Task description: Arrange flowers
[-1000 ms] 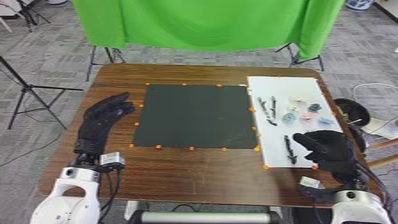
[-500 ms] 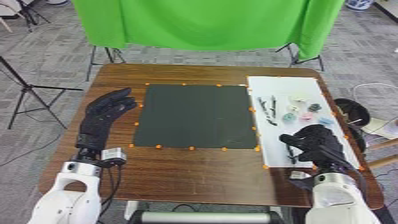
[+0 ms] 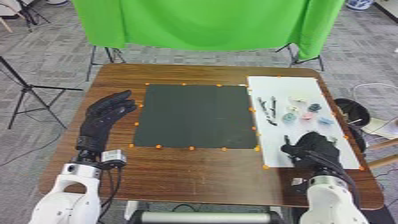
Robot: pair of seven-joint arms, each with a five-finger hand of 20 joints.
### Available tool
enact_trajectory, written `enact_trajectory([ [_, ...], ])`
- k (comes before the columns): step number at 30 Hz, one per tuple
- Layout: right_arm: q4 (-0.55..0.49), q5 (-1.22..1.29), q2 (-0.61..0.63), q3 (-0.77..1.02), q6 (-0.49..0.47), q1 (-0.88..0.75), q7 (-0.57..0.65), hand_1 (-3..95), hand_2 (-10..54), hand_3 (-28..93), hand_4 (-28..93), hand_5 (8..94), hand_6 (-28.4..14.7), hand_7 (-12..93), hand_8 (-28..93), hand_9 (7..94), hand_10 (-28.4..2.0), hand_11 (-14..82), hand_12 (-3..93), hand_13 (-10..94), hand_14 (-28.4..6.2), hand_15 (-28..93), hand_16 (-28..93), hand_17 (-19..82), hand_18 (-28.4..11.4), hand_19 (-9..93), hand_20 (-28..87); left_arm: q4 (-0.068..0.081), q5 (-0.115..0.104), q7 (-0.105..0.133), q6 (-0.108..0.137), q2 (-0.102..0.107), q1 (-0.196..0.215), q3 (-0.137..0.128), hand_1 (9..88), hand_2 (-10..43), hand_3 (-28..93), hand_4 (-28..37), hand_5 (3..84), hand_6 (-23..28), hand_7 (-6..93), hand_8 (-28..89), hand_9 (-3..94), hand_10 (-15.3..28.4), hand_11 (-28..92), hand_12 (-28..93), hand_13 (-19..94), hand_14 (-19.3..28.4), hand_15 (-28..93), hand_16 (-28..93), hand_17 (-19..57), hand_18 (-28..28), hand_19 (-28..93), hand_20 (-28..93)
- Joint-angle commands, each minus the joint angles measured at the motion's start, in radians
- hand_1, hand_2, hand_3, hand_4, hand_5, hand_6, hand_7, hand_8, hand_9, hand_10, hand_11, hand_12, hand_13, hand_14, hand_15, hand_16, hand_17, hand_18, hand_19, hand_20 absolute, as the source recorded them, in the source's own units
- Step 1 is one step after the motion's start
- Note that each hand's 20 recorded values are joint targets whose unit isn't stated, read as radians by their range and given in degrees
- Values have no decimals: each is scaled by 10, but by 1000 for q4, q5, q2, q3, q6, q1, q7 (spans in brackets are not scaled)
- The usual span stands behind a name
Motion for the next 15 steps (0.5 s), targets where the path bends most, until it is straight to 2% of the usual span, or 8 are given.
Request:
enact_trajectory([
  [1, 15, -61, -8, -22, -11, -32, 27, 374, -95, 683, -216, 656, -23, 256, -83, 775, -127, 247, 228, 845, -68, 344, 249, 586, -105, 737, 292, 0, -4, -8, -9, -7, 14, -6, 384, -95, 644, -155, 466, 19, 195, -89, 472, 123, 241, 138, 392, 160, 298, 6, 97, 135, 252, 280],
  [7, 35, -94, -9, -45, -5, -32, 44, 422, -95, 689, -217, 664, -23, 261, -82, 790, -123, 257, 230, 862, -61, 349, 253, 604, -97, 743, 286, 2, -2, -8, -12, -7, 13, -4, 384, -95, 642, -154, 465, 18, 195, -89, 472, 123, 241, 138, 392, 160, 297, 6, 97, 135, 253, 280],
  [11, 54, -100, -4, -67, 14, -28, 46, 495, -95, 635, -214, 669, -22, 268, 99, 838, -106, 205, 337, 893, -46, 354, 276, 627, -91, 759, 289, 3, -3, -9, -10, -8, 9, -3, 384, -95, 642, -153, 465, 18, 196, -89, 471, 123, 241, 138, 391, 160, 297, 6, 97, 135, 251, 279],
  [15, 70, -87, -6, -77, 27, -23, 48, 581, -95, 538, -169, 695, -21, 268, 164, 892, -91, 131, 408, 925, -36, 353, 288, 661, -81, 764, 298, 3, -3, -9, -10, -9, 9, -3, 385, -95, 642, -154, 465, 18, 196, -89, 472, 123, 242, 138, 391, 160, 297, 6, 97, 135, 251, 279],
])
